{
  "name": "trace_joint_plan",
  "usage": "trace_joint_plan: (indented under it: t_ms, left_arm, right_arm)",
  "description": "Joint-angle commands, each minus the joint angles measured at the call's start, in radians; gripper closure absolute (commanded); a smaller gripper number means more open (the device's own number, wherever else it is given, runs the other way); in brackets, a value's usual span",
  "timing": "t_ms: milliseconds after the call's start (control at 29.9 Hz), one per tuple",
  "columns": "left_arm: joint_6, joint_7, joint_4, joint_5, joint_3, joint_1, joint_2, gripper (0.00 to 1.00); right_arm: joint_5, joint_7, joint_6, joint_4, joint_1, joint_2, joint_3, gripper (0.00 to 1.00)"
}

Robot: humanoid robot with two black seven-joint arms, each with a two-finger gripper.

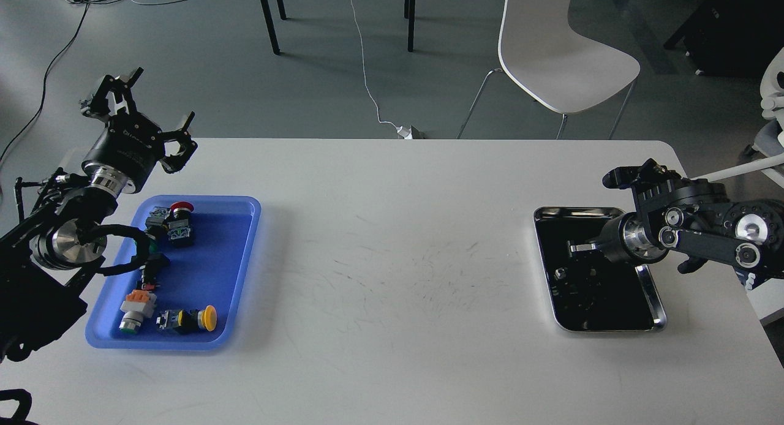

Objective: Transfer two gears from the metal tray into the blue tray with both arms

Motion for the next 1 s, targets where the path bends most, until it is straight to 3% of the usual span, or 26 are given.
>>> trace_joint_plan:
  t_ms: [0,234,602,836,969]
  left_arm:
    - [0.000,0.000,0.000,0.000,-0.002,0.000,0.002,0.01]
    - [0.000,0.000,0.000,0.000,-0.002,0.000,0.002,0.01]
    - [0.002,0.000,0.000,0.002,-0.002,0.000,0.002,0.01]
    - [0.002,0.000,0.000,0.002,-0.002,-0.002,0.003,0.01]
    - [0.009,0.000,0.000,0.000,-0.003,-0.003,0.002,0.01]
  right_arm:
    - [0.003,0.001,0.000,0.001,0.001,-0.001,0.000,0.98]
    - [0.017,0.001,0.000,0.024,0.062,-0.015,0.003,0.98]
    - [0.161,0.000,0.005,0.213,0.249,-0.038,0.006,0.98]
    - [0.250,0.007,-0.033,0.207,0.289,0.166,0.011,0.98]
    - [0.301,0.016,-0.078,0.126,0.282,0.339,0.010,0.98]
